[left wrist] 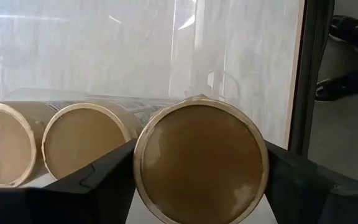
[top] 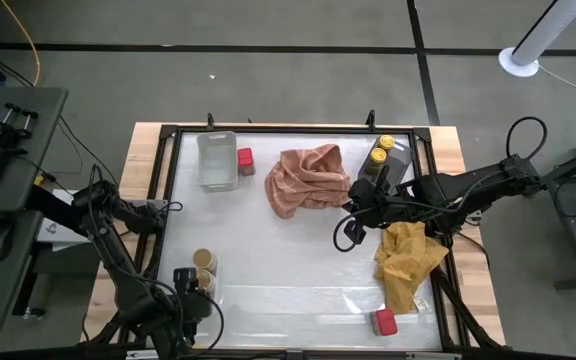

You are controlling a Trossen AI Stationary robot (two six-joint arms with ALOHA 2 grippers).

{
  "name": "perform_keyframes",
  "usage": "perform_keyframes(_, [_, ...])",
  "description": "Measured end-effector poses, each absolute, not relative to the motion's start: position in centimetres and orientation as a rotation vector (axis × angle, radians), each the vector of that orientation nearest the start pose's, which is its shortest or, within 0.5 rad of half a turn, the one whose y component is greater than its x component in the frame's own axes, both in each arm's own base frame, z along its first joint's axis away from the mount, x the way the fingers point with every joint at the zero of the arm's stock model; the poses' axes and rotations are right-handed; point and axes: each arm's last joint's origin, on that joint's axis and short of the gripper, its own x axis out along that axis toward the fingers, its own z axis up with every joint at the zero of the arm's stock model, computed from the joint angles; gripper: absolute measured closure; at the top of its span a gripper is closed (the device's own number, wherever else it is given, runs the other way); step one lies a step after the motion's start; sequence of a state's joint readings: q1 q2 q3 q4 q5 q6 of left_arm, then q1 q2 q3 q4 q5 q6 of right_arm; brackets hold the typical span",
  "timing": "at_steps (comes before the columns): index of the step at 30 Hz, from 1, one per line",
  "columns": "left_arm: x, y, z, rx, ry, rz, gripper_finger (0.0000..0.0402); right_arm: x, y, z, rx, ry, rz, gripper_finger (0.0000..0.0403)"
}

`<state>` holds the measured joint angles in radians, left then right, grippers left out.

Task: Sort spices by type
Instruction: Put the gold seasoning bottle into the transparent bin, then put the top red seasoning can into the gray bin

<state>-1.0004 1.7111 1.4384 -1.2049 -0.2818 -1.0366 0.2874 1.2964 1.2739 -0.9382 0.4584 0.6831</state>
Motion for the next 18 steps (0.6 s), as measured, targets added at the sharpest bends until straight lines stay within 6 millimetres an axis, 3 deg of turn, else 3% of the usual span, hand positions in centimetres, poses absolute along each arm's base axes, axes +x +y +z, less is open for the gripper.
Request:
perform_keyframes(12, [18.0, -26.3, 26.3, -0.027, 1.305, 0.072, 0.011, 24.2, 5.8, 33.5, 0.276, 0.792, -0.443, 0.0403])
perform_keyframes(18, [17.8, -25.5, 27.7, -0.074, 1.294, 0.049, 0.011, 24.2, 5.8, 33.5, 0.276, 0.792, -0.443, 0.0403])
